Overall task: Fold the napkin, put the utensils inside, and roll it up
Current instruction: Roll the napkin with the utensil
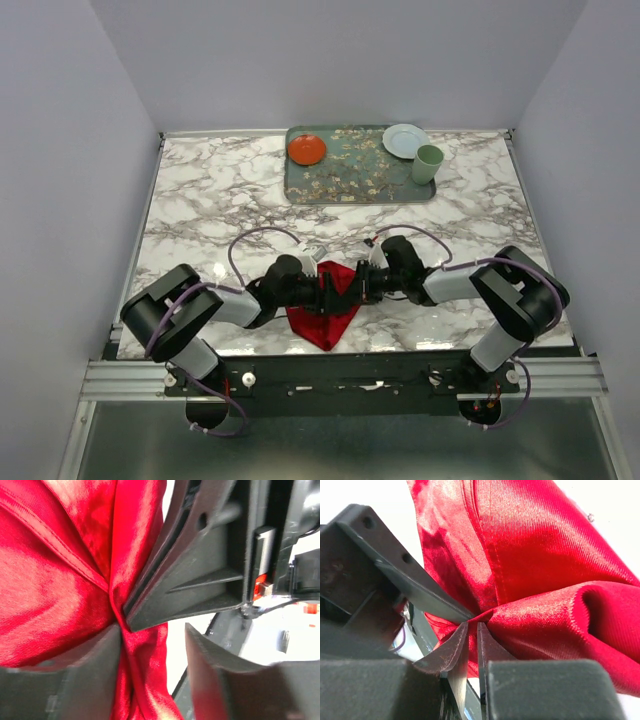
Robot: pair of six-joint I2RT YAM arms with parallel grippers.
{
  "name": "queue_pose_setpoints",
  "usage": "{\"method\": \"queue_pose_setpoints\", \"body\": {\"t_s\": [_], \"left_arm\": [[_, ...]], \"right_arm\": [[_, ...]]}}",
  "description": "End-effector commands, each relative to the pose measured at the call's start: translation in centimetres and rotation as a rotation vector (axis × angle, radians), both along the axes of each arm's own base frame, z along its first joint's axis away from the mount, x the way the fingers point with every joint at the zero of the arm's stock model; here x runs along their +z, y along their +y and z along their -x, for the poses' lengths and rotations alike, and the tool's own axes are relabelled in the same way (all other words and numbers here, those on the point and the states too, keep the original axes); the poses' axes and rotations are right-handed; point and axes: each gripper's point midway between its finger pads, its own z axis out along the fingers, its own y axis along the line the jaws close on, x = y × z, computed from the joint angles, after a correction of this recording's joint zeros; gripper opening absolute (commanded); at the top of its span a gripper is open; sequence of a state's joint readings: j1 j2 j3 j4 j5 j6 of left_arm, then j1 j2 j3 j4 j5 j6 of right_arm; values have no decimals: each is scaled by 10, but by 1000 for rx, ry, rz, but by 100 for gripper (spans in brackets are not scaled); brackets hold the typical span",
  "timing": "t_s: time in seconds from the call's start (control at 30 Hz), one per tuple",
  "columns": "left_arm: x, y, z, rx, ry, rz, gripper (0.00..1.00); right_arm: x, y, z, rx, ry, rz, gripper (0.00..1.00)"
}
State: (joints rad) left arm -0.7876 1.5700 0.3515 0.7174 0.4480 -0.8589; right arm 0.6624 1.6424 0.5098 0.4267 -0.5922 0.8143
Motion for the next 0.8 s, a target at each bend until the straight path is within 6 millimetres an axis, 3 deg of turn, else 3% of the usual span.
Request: {"method": "queue_pose_setpoints", "body": {"t_s": [0.0, 0.17, 0.2, 0.23, 0.27, 0.3, 0.33, 0.37, 0.53, 0.6, 0.73, 0.77], "left_arm": [[-11, 21, -16, 69, -94, -158, 70], [-2, 38, -24, 109, -193, -289, 70], [11, 40, -28, 137, -253, -304, 69], [23, 37, -33, 147, -294, -315, 66], [22, 42, -27, 121, -307, -369, 63], [31, 39, -25, 129, -355, -383, 58], [39, 35, -23, 119, -378, -383, 46], [40, 31, -15, 98, -390, -388, 43], [31, 14, 20, 5, -468, -440, 27], [21, 11, 25, -16, -463, -464, 22], [14, 14, 32, 4, -436, -478, 4], [14, 16, 36, 6, -441, -481, 4]], "right_arm": [[-34, -15, 17, 22, 44, 91, 20], [-38, -15, 18, 22, 59, 97, 20], [-40, -15, 18, 17, 66, 106, 19], [-42, -17, 19, 15, 78, 117, 19], [-43, -18, 19, 4, 91, 122, 19], [-43, -17, 19, 0, 104, 124, 19], [-45, -19, 21, -6, 123, 137, 19], [-44, -18, 20, -13, 131, 139, 19], [-46, -21, 19, -37, 146, 160, 19], [-46, -20, 18, -33, 138, 158, 19], [-48, -19, 16, -24, 134, 172, 19], [-48, -19, 15, -23, 130, 170, 19]]}}
